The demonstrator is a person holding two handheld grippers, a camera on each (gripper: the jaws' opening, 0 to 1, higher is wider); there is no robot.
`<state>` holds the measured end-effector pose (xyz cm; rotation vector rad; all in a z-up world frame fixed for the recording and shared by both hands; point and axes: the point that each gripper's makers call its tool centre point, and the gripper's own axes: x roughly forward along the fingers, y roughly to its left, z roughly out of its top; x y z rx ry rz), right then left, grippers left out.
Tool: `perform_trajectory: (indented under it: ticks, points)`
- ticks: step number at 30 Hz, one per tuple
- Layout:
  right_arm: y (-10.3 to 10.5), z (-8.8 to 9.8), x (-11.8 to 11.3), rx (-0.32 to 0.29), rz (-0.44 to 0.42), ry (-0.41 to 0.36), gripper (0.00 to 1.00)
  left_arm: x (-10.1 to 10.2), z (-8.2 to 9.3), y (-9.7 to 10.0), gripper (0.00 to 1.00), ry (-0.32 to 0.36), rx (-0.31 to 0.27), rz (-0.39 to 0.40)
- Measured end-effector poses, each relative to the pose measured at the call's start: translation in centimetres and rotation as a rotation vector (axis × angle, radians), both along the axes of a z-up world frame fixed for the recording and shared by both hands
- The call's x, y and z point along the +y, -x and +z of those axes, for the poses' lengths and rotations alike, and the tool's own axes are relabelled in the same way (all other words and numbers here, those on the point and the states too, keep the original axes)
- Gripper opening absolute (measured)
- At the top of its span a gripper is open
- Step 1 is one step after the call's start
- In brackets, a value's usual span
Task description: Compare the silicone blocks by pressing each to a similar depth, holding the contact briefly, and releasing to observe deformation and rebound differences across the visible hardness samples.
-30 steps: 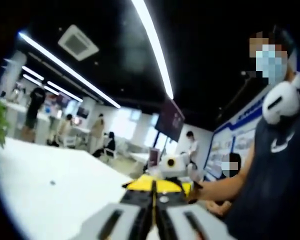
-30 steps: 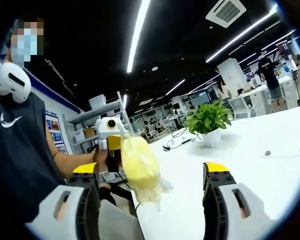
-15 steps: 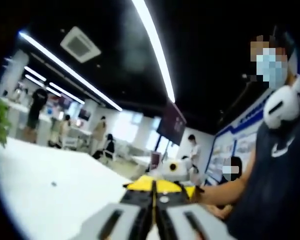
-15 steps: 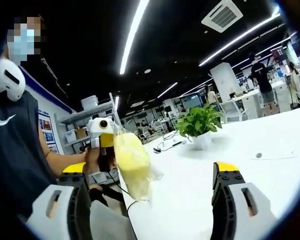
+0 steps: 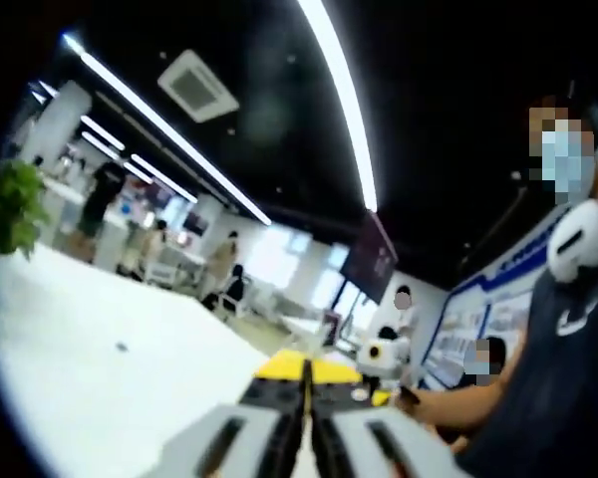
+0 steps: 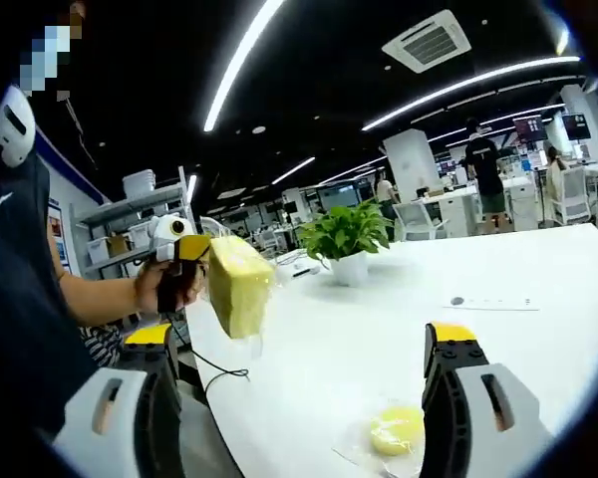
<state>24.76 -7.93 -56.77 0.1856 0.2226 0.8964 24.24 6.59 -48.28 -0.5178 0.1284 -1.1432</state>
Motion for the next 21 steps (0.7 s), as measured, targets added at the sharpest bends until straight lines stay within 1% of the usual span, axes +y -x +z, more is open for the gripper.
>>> perform_trajectory:
  ticks: [2, 6, 7, 8, 9, 11, 14, 15, 17, 18, 20, 21]
  points:
    - [-0.2, -0.5, -1.1, -0.029, -0.040, 0.036, 0.96, 0.2, -0.3, -0.2, 0.00, 0.009, 0.014, 0.010]
    - [-0.3, -1.6, -3.1, -0.033, -0.109, 0.071, 0.96, 0.4, -1.2, -0.9, 0.00, 0.023, 0.059, 0.031]
    - [-0.1, -1.9, -3.5, -0.033, -0.112, 0.071, 0.96, 0.5, -1.5, -1.0, 0.00, 0.022, 0.074, 0.032]
    - [0.0, -2.1, -3.8, -0.033, -0.119, 0.072, 0.96, 0.5, -2.2, -1.3, 0.00, 0.009, 0.100, 0.037]
    - [0.0, -2.6, -4.4, -0.037, -0.136, 0.087, 0.96, 0.6, -2.6, -1.5, 0.00, -0.002, 0.110, 0.044]
    - [0.4, -3.4, -5.0, -0.039, -0.142, 0.119, 0.96, 0.7, -3.4, -1.7, 0.00, -0.012, 0.133, 0.050]
    - [1.0, -4.3, -5.6, -0.043, -0.148, 0.139, 0.96, 0.9, -4.0, -1.9, 0.00, 0.006, 0.156, 0.054]
    - [1.2, -4.9, -6.0, -0.044, -0.155, 0.171, 0.96, 1.1, -4.3, -2.1, 0.00, 0.013, 0.166, 0.065]
    - [1.6, -5.6, -6.4, -0.044, -0.165, 0.208, 0.96, 1.3, -4.9, -2.3, 0.00, 0.021, 0.192, 0.068]
    - [1.8, -5.9, -6.5, -0.039, -0.171, 0.210, 0.96, 1.4, -5.3, -2.5, 0.00, 0.019, 0.206, 0.078]
    - [2.4, -6.4, -7.0, -0.035, -0.195, 0.210, 0.96, 1.4, -6.1, -2.6, 0.00, 0.015, 0.221, 0.078]
    - [2.5, -6.5, -7.6, -0.055, -0.234, 0.221, 0.96, 1.5, -6.3, -2.7, 0.00, 0.017, 0.227, 0.081]
